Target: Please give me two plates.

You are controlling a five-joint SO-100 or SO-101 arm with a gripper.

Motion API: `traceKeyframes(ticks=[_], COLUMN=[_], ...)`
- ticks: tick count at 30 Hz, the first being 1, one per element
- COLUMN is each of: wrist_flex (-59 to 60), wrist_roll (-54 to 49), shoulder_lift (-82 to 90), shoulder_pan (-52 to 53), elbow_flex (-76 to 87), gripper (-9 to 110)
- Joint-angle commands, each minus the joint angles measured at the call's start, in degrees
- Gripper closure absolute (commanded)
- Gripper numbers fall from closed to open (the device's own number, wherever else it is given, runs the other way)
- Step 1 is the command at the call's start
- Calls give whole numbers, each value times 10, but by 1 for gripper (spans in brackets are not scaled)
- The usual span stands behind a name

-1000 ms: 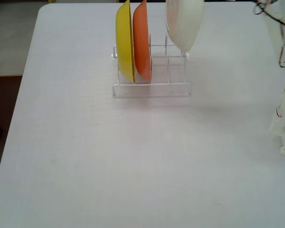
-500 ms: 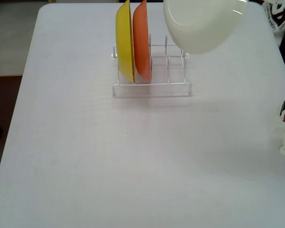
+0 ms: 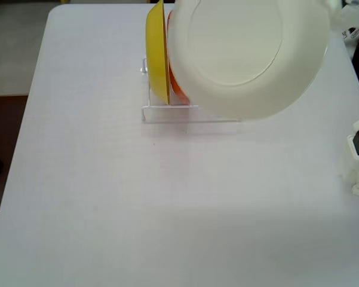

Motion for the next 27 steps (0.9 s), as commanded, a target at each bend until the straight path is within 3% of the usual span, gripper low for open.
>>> traceKeyframes(ticks=[1, 14, 27], wrist_flex=[-120, -335, -369], wrist_roll=[11, 57, 42], shoulder_lift=[-11, -147, -171], shoulder_pan=[-29, -48, -52], elbow_flex=[29, 35, 45], gripper=[102, 102, 102])
